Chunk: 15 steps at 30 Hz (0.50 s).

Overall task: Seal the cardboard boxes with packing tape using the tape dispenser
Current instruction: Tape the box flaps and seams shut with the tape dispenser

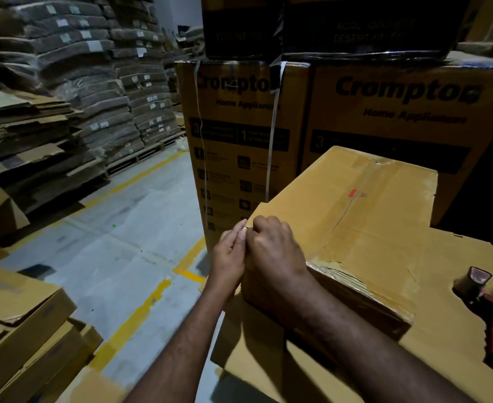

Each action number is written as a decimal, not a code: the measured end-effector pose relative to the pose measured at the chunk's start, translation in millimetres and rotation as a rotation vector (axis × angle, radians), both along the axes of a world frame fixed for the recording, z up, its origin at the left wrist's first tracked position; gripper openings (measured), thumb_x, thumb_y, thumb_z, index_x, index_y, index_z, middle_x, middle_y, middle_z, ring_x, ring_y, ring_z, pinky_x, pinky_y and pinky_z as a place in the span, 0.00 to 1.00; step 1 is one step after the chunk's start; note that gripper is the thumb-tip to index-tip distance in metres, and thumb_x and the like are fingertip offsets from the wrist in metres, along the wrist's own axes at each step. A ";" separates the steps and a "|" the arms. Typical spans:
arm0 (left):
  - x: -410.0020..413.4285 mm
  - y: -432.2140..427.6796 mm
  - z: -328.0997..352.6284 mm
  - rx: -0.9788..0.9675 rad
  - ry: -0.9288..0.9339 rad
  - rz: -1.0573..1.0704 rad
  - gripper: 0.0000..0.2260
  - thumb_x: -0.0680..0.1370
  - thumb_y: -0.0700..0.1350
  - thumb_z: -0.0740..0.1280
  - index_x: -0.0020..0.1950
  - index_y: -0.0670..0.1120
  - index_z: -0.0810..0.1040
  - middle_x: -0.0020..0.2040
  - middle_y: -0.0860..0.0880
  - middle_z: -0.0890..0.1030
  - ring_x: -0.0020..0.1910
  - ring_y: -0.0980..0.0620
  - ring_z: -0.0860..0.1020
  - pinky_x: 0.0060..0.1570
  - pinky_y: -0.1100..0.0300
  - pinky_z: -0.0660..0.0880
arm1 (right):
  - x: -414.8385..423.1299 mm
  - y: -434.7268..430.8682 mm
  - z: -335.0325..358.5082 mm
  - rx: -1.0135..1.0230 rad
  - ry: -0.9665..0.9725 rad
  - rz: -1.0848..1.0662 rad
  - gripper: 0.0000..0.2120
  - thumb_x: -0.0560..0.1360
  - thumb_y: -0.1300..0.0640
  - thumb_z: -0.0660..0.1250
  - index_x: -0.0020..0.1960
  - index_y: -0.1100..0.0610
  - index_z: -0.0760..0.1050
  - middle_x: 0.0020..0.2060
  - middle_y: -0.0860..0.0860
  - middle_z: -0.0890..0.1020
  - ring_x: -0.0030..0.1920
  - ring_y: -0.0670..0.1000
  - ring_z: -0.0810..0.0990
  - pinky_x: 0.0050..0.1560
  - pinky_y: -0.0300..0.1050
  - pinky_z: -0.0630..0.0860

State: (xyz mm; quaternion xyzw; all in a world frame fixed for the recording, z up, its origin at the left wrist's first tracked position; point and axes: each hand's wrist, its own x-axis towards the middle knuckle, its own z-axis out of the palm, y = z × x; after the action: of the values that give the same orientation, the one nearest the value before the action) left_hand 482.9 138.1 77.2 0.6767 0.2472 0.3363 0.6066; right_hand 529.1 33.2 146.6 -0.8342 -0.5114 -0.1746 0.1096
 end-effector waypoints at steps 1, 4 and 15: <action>-0.5 2.1 -0.8 -0.030 -0.014 -0.006 0.16 0.85 0.49 0.61 0.72 0.50 0.77 0.65 0.53 0.79 0.62 0.63 0.77 0.57 0.70 0.76 | -0.5 3.4 2.5 -0.038 0.018 0.012 0.15 0.68 0.57 0.78 0.53 0.59 0.81 0.46 0.54 0.76 0.47 0.55 0.73 0.47 0.51 0.71; -0.1 2.8 -2.0 -0.118 -0.073 0.027 0.14 0.84 0.45 0.64 0.69 0.47 0.79 0.60 0.54 0.83 0.57 0.65 0.81 0.52 0.69 0.77 | 0.5 6.8 5.1 -0.056 0.040 0.023 0.15 0.70 0.56 0.78 0.55 0.58 0.81 0.46 0.54 0.76 0.47 0.55 0.73 0.49 0.51 0.71; 8.8 -5.0 -5.3 -0.304 -0.226 0.149 0.12 0.81 0.41 0.67 0.63 0.40 0.81 0.48 0.54 0.87 0.50 0.61 0.84 0.47 0.67 0.79 | 5.6 -62.9 21.1 -0.143 0.080 -0.036 0.14 0.82 0.56 0.62 0.66 0.56 0.75 0.56 0.52 0.73 0.55 0.53 0.71 0.54 0.47 0.73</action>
State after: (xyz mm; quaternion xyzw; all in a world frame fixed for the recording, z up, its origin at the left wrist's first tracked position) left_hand 491.6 133.0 71.9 0.5152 0.2748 0.4128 0.6990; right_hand 534.7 -29.7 167.7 -0.8552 -0.5028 -0.1060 0.0673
